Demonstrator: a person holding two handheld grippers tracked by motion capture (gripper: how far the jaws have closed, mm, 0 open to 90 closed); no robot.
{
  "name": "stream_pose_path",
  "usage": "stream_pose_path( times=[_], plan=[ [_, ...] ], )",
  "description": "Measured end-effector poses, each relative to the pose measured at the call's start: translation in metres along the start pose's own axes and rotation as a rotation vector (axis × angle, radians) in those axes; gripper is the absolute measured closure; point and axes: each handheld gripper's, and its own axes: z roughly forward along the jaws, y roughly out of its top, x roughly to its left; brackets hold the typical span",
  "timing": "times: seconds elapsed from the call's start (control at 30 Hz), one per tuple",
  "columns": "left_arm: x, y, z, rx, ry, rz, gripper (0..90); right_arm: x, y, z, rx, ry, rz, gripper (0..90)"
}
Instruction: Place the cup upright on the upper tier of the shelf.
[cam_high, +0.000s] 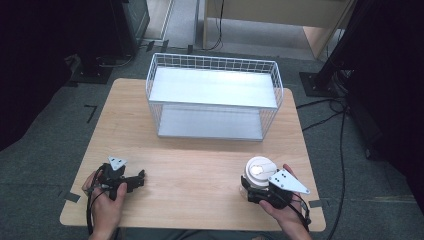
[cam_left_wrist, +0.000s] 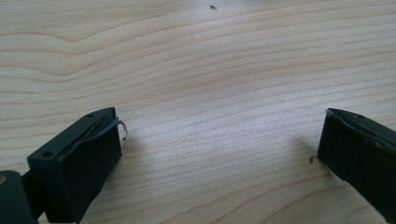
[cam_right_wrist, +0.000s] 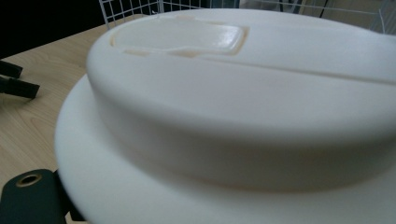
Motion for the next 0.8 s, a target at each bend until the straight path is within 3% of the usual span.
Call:
stream_pose_path(
  times=[0.1, 0.4, 0.8],
  plan=[
    [0.0, 0.0, 0.0, 0.0, 0.0, 0.0, 0.0, 0.003, 0.002, 0.002, -0.019, 0.001, -0.007, 14.7],
    [0.0, 0.0, 0.0, 0.0, 0.0, 0.0, 0.0, 0.009, 0.004, 0.009, -0.039, 0.012, -0.024, 15.6],
    [0.0, 0.0, 0.0, 0.0, 0.0, 0.0, 0.0, 0.003, -0.01, -0.007, -0.095, 0.012, -0.016, 14.8]
  ],
)
